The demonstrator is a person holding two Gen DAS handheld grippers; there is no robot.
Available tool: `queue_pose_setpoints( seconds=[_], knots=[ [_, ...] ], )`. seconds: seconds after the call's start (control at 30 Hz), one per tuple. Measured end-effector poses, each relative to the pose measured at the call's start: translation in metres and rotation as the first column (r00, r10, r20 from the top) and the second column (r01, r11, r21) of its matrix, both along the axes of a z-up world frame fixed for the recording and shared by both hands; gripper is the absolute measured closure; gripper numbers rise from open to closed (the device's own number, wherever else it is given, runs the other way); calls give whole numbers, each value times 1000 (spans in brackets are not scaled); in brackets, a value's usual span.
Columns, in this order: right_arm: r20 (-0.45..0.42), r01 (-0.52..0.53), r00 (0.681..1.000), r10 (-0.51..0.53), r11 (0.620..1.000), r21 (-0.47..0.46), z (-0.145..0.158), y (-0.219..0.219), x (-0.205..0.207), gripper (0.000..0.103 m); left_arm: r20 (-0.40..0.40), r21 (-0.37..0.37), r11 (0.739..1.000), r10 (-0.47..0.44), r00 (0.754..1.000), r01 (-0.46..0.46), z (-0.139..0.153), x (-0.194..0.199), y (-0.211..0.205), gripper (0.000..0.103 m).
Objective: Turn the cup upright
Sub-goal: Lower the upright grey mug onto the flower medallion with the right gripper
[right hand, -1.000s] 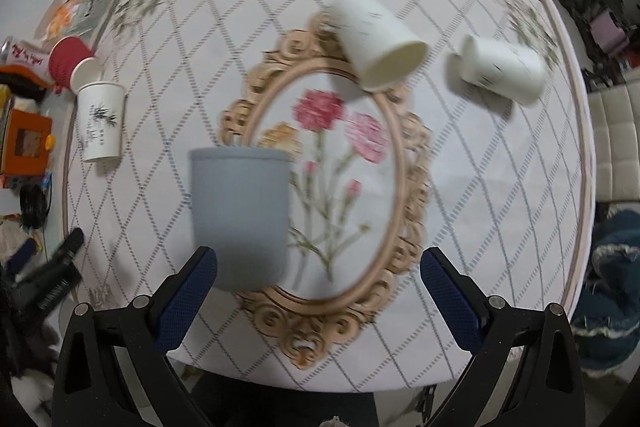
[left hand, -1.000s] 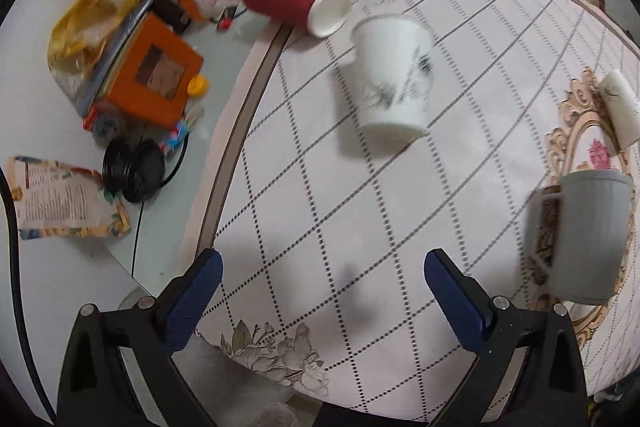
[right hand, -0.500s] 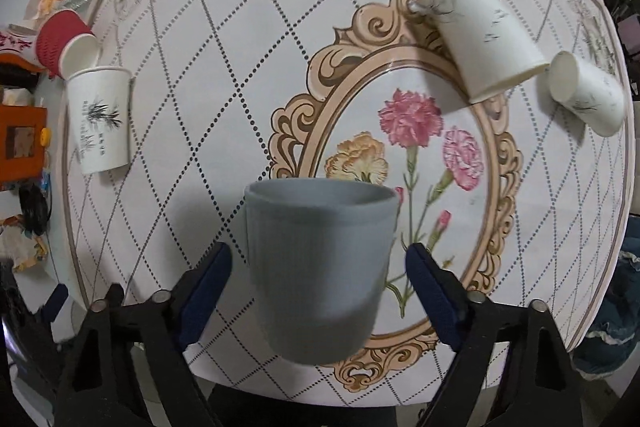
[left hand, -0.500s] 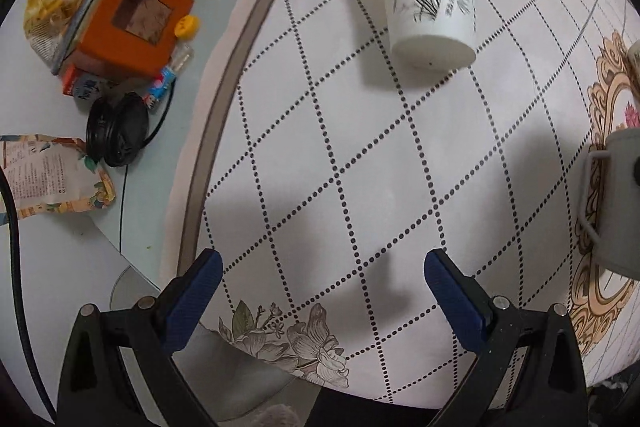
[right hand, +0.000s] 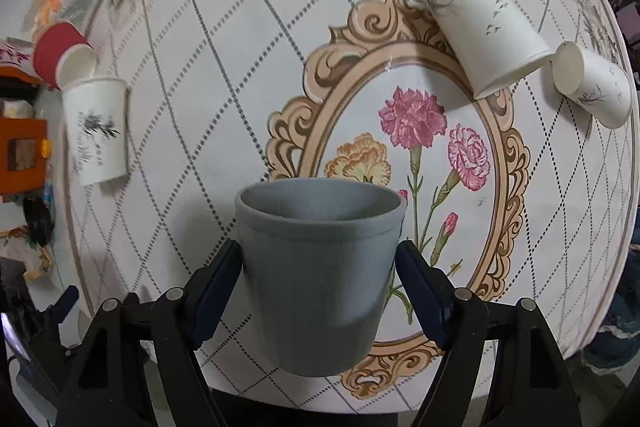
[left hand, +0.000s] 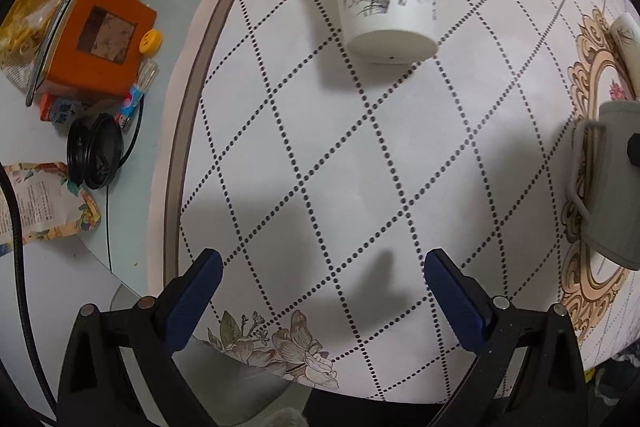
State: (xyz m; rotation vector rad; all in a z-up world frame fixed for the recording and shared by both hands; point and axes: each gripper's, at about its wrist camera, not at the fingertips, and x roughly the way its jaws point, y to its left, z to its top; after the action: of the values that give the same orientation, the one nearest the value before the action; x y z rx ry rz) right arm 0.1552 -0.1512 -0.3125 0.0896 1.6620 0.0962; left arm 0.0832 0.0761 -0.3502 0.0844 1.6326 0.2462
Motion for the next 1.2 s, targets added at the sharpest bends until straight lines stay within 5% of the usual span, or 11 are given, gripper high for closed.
queue_pose_setpoints(
  seconds=[0.2,0.43,0.8,1.2],
  knots=[
    [164,32,986,-35,999,18,29,-8,-18,23,-10,-35,999,21,1000,-21,2,6,0,0],
    [417,71,907,-57,997,-18,60,-1,-11,24,-18,-91,994,65,998,-66,-2,16,9,0],
    [619,165,780,-91,984,-64,30,16,-4,24,34,-92,996,26,999,-22,0,41,-3,0],
    [553,148,829,-81,986,-78,22,11,-51,18,80,-76,995,-56,995,63,19,11,-22,0]
  ],
)
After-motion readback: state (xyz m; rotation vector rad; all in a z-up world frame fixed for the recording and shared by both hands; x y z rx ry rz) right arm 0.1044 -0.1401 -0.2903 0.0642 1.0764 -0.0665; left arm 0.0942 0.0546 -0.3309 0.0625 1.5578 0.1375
